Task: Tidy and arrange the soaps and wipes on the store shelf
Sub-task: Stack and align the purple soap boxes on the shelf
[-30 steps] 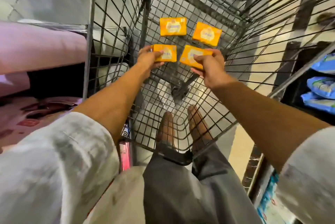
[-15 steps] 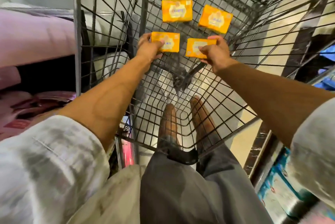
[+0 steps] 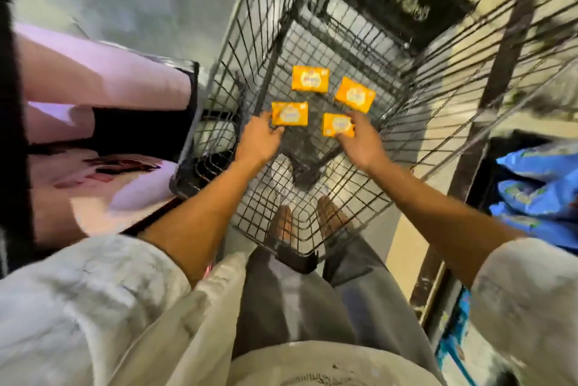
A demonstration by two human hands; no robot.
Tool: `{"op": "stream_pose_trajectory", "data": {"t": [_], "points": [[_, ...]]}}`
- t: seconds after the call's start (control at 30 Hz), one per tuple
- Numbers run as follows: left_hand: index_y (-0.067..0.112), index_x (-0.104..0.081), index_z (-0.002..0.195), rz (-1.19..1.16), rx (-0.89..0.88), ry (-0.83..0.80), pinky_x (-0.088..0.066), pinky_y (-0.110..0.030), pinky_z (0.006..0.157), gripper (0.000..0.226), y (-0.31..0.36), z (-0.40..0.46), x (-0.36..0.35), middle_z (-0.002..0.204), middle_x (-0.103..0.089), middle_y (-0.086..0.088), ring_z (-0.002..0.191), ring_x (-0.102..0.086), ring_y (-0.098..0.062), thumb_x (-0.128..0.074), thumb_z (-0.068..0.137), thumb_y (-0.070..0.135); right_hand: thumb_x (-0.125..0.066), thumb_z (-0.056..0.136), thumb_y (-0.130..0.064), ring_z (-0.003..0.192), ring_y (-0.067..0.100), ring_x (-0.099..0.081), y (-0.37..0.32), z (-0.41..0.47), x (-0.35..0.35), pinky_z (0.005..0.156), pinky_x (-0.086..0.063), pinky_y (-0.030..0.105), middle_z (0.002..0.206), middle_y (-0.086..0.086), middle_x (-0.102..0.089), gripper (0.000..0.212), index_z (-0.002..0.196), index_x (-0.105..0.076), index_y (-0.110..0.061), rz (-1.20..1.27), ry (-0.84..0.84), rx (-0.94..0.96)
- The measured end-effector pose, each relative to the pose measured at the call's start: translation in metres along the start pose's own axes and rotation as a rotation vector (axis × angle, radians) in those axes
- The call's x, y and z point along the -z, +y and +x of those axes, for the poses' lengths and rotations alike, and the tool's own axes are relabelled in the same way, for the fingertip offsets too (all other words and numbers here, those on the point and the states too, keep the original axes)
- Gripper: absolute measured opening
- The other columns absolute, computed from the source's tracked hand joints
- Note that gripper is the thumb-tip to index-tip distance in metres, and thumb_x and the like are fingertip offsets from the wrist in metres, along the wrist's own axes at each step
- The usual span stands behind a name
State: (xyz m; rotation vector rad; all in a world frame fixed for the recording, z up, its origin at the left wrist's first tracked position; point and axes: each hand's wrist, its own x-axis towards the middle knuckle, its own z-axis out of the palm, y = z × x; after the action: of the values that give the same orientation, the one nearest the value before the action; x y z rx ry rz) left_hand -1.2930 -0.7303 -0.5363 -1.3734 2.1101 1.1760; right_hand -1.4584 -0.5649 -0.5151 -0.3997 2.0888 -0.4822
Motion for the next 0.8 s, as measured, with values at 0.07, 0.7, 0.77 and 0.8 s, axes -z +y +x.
{"op": "stream_pose_trajectory", "data": {"t": [0.07,0.7,0.77,0.8], "points": [[0.009,-0.058,0.136,0.053,-0.036,0.050,-0.048,-0.045,0.085,0.038,0.013,-0.035,0.021,0.121,-0.063,-0.021,0.112,-0.060,-0.040,-0.058,0.105,0.031,-0.063,0.102,-0.021,0.134,0.035,-0.051,-0.022,-0.028,0.012,0.105,-0.042,0.041,0.148,0.017,-0.052,0.053,0.151,-0.045,-0.010,-0.116,-0.039,0.143],[0.008,-0.068,0.119,-0.100,0.427,0.841,-0.056,-0.052,0.083,0.053,0.011,-0.389,-0.003,0.107,-0.065,-0.019,0.100,-0.064,-0.044,-0.044,0.092,0.048,-0.064,0.100,-0.030,0.119,0.034,-0.059,-0.098,-0.257,0.008,0.097,-0.053,0.043,0.130,0.014,-0.061,0.049,0.144,-0.055,-0.008,-0.703,-0.341,1.319],[0.006,-0.069,0.119,-0.127,0.518,0.907,-0.057,-0.052,0.083,0.057,0.002,-0.425,-0.023,0.107,-0.066,-0.020,0.098,-0.065,-0.044,-0.041,0.093,0.048,-0.068,0.096,-0.027,0.116,0.036,-0.062,-0.090,-0.279,-0.007,0.096,-0.054,0.042,0.129,0.015,-0.061,0.051,0.142,-0.057,-0.008,-0.722,-0.417,1.380],[0.005,-0.068,0.121,-0.133,0.554,0.926,-0.056,-0.052,0.084,0.059,-0.004,-0.443,-0.032,0.108,-0.066,-0.021,0.099,-0.065,-0.045,-0.038,0.093,0.049,-0.067,0.095,-0.028,0.116,0.038,-0.063,-0.087,-0.291,-0.015,0.097,-0.053,0.042,0.130,0.016,-0.062,0.052,0.143,-0.057,-0.009,-0.734,-0.453,1.405]]}}
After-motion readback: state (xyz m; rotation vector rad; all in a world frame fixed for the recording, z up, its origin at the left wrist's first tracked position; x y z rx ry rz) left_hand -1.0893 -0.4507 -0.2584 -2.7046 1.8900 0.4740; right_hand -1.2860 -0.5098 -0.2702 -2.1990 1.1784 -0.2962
